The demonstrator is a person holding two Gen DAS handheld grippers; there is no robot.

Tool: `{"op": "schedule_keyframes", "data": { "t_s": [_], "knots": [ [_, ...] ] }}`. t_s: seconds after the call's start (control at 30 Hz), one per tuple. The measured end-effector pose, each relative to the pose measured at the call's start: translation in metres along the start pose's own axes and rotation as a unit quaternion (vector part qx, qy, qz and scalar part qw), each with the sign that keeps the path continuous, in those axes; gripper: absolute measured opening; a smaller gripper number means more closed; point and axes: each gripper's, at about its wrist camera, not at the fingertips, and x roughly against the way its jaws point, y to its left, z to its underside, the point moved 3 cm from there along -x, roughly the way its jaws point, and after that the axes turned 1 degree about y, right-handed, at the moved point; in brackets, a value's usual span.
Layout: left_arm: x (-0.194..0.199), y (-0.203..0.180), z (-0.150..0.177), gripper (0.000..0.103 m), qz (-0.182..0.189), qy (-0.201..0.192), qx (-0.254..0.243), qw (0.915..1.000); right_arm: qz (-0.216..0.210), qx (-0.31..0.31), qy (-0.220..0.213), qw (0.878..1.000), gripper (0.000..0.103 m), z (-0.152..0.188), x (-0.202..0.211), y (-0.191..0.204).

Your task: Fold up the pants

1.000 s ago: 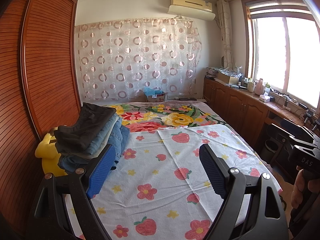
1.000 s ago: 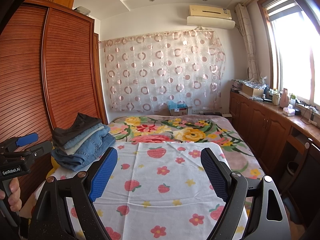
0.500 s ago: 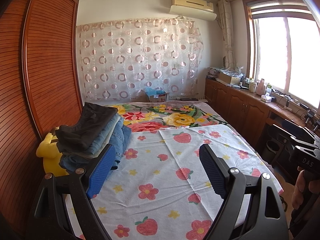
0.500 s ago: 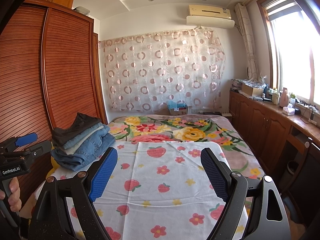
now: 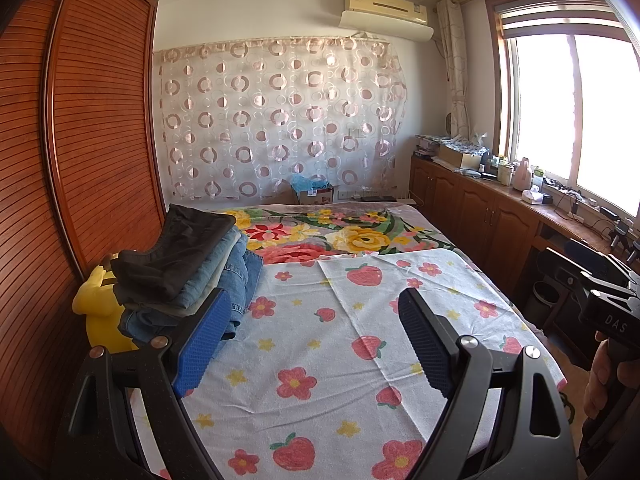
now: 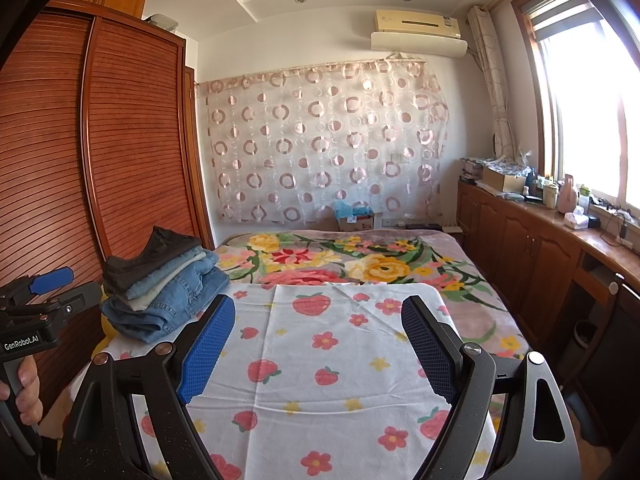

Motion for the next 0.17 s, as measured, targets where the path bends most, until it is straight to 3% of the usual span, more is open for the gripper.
{"op": "schedule_keyframes", "data": {
  "t_s": [0.17],
  "knots": [
    [0.0000, 0.0001, 0.0002, 0.086, 0.000, 0.000, 0.000, 1.0000, 0.000, 0.000, 0.000, 1.000, 0.087, 0.0001, -0.0001, 0.0001]
  ]
}}
